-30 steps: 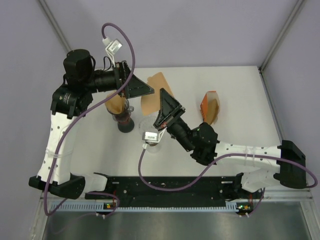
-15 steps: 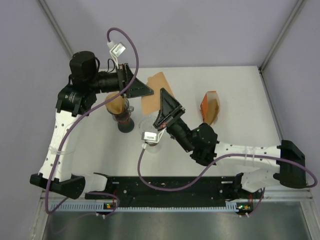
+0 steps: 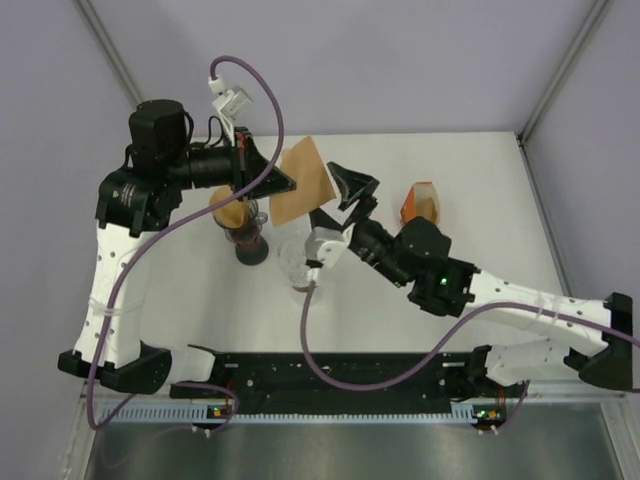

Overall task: Place the coffee filter in the dripper
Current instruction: Adjust the coffee filter at the center of the board.

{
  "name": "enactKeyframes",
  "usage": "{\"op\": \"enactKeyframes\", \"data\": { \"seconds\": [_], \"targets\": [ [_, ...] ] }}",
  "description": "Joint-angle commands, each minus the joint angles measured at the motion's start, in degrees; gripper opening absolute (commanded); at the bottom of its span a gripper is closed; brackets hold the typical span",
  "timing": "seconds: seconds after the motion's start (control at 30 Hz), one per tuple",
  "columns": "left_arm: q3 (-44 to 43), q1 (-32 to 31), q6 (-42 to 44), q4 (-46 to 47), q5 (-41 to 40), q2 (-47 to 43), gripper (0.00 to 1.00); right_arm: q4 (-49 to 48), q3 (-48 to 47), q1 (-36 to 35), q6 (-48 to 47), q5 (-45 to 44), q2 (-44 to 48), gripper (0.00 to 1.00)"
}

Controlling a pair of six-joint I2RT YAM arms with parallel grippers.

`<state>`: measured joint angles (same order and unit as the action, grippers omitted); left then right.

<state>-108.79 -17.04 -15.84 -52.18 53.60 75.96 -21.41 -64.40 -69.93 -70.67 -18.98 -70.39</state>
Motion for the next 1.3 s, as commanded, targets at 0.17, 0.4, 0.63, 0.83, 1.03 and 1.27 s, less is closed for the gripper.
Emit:
{"op": "enactKeyframes", "data": {
  "seconds": [0.17,0.4,0.63,0.83,1.03,1.27],
  "targets": [
    [-6.61,-5.97,44.72,-19.87,-16.93,-4.15,0.0,20.62,-5.73,24.92,51.32,55.4,8.87,0.99],
    [-6.61,-8.71,48.27,-22.88,-15.2,-5.3,0.0,17.81,-17.15,25.02,68.45,76.09,-2.63,0.92],
    [-6.7,-8.89,47.04,-22.17,-12.74,-5.56,0.0,11.31,-19.27,25.02,77.96,81.64,-7.65,0.63],
    [-7.92,-8.89,43.53,-20.77,-10.81,-4.95,0.0,9.36,-20.41,24.76,81.84,84.9,-10.03,0.0],
    [-8.45,-8.89,36.59,-20.77,-6.32,-5.47,0.53,28.83,-21.46,25.19,63.94,82.45,-6.7,0.0],
    [-9.42,-8.89,30.08,-18.39,-9.23,-4.6,0.56,48.99,-26.47,25.11,49.41,78.22,-6.6,0.0]
  ]
}}
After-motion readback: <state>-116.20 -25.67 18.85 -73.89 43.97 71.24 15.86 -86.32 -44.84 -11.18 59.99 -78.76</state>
